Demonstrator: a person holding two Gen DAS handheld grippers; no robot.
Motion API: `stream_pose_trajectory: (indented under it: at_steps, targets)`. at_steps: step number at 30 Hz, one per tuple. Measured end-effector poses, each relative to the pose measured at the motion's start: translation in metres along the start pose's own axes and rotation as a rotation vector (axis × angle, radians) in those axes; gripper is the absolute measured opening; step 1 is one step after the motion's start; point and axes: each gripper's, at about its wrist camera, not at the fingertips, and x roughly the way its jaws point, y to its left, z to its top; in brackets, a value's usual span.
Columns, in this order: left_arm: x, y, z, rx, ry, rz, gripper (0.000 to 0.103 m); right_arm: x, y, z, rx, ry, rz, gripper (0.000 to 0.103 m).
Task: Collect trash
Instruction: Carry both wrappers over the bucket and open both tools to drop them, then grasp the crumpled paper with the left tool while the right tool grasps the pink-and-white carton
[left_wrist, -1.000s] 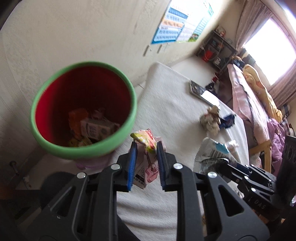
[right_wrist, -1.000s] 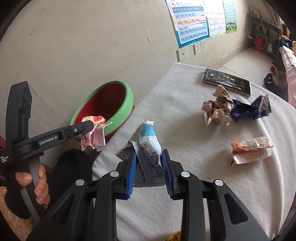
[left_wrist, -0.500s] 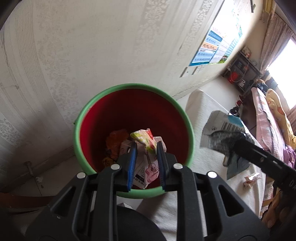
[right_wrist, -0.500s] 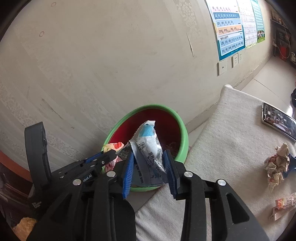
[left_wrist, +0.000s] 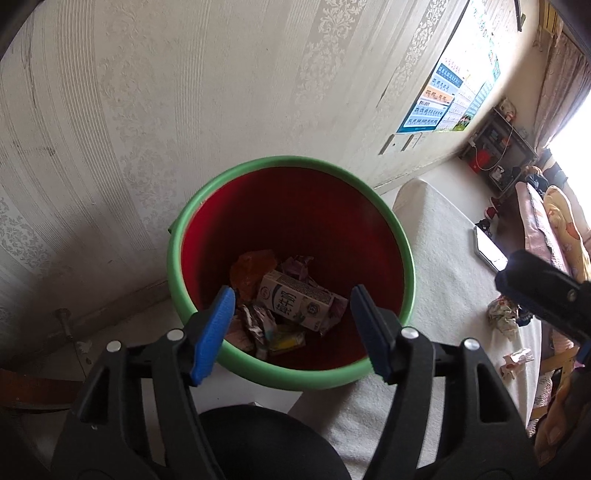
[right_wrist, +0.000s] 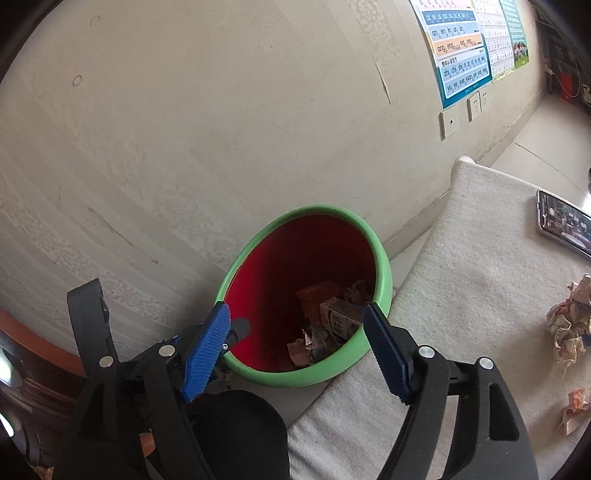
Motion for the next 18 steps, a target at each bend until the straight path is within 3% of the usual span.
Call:
stream_pose_trajectory:
  at_steps: [5,11,14,18]
  targets:
    - [-0.006,-0.011,-0.013,0.046,0.002,-0.018,0.069,-0.051,-0.045,-0.027,0.01,-0.073,-0.161,0.074]
    - [-0.005,-0.033,-0.023,0.098,0.033,-0.043,0.069,-0.12,-0.161,-0.09,0.307,-0.128,-0.459,0.074]
    - [-0.001,-0.052,-0.029,0.132,0.051,-0.064,0.07,-0.144,-0.212,-0.118,0.508,-0.144,-0.498,0.074]
    - [0.005,-0.086,-0.04,0.195,0.087,-0.103,0.07,-0.147,-0.241,-0.13,0.579,-0.139,-0.511,0.074]
